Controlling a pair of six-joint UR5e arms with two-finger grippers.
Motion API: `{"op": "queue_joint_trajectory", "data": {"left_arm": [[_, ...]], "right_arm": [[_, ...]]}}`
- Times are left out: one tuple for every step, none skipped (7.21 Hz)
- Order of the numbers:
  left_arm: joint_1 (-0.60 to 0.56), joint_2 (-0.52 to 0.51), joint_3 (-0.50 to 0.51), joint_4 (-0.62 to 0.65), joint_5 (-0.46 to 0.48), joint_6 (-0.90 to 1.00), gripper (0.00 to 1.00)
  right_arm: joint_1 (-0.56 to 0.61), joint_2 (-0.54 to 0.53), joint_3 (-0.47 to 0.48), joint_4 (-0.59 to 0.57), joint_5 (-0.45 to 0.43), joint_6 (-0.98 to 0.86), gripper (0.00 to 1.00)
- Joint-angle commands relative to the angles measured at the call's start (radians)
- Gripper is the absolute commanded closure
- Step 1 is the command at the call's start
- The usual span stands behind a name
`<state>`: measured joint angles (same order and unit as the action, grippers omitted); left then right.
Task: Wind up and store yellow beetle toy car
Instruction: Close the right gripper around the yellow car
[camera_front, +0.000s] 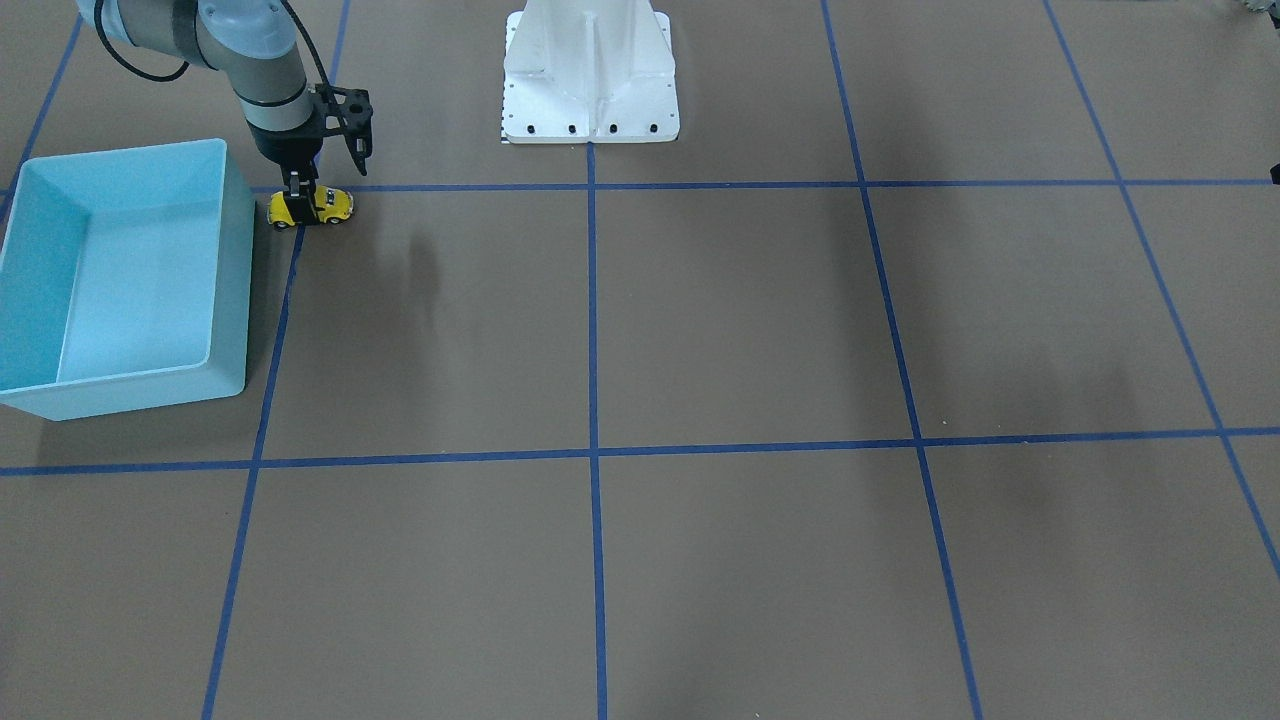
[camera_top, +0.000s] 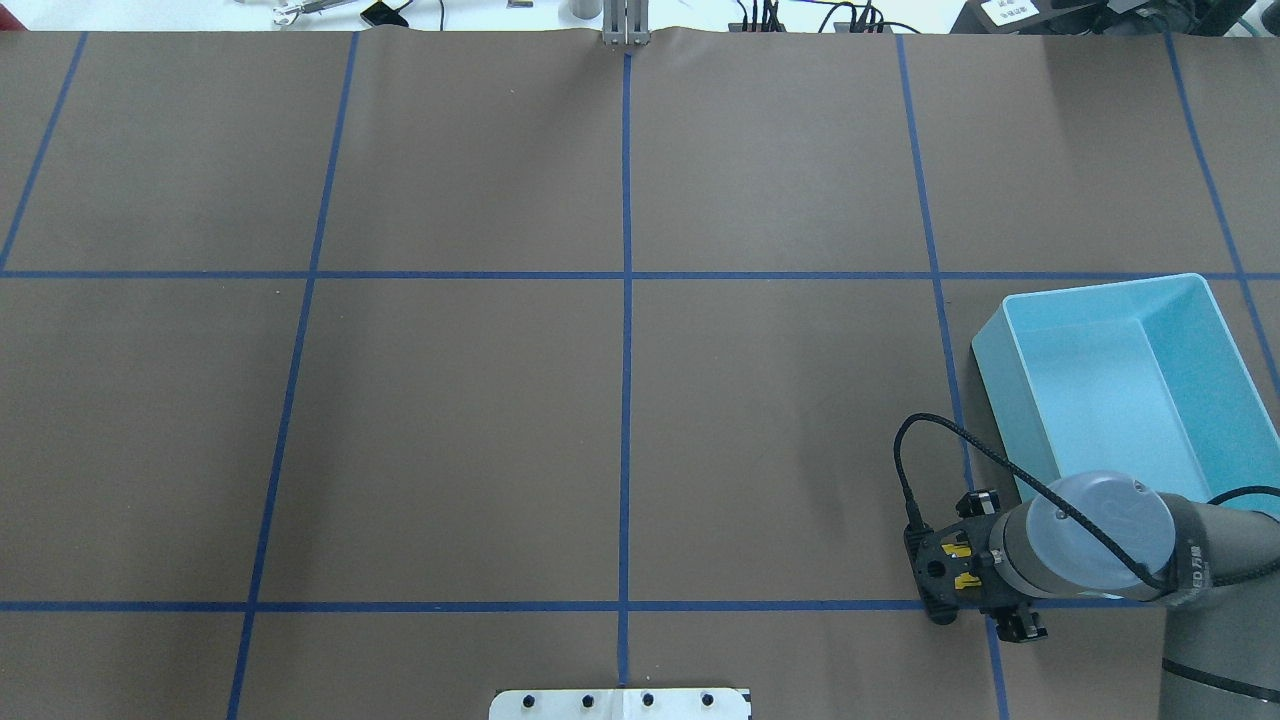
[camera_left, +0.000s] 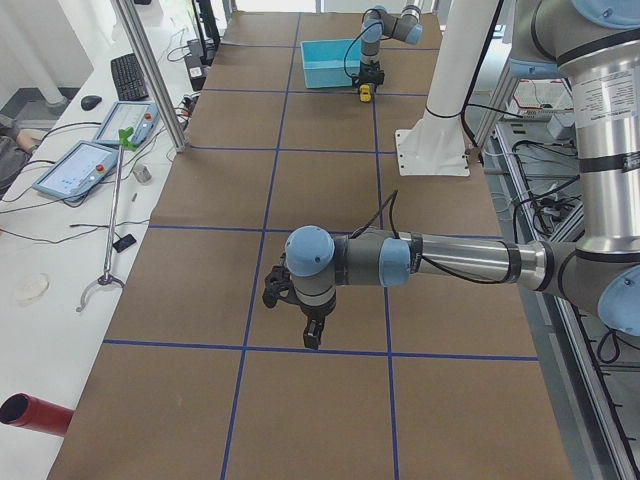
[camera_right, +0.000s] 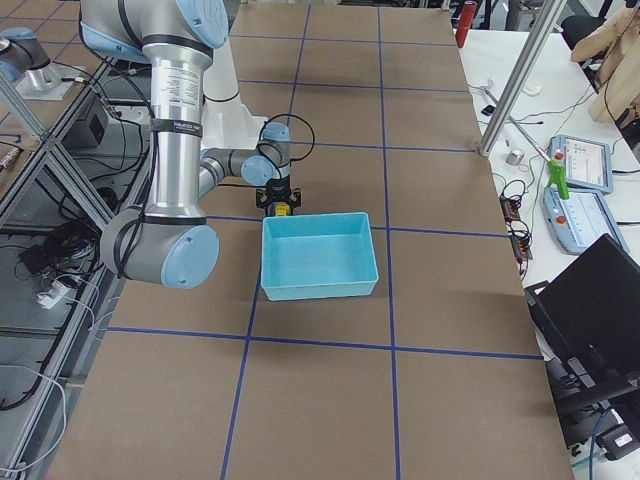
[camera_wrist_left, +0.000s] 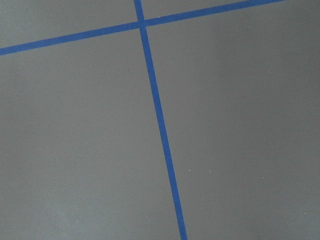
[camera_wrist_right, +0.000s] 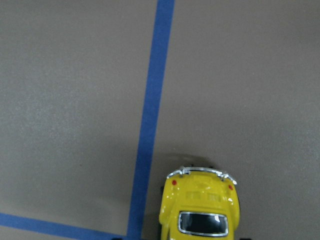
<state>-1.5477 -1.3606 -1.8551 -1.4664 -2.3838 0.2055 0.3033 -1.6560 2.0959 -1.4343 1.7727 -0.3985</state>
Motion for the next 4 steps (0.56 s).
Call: {"op": "queue_joint_trajectory", "data": {"left_arm": [[0.000,0.000,-0.001,0.000,0.000,0.000,0.00],[0.000,0.000,-0.001,0.000,0.000,-0.001,0.00],[-0.005,0.000,-0.001,0.000,0.000,-0.002,0.00],[-0.009,0.000,-0.001,0.000,0.000,-0.002,0.00]], "right_arm": [[0.040,-0.001,0.038,-0.009,0.019,-0.002,1.00],[0.078,0.007,0.061,-0.014,0.119,-0.002,1.00],[0.139,0.039,0.079,-0.017,0.184,-0.002,1.00],[0.169,0.056,0.139,-0.099,0.220,-0.002,1.00]]}}
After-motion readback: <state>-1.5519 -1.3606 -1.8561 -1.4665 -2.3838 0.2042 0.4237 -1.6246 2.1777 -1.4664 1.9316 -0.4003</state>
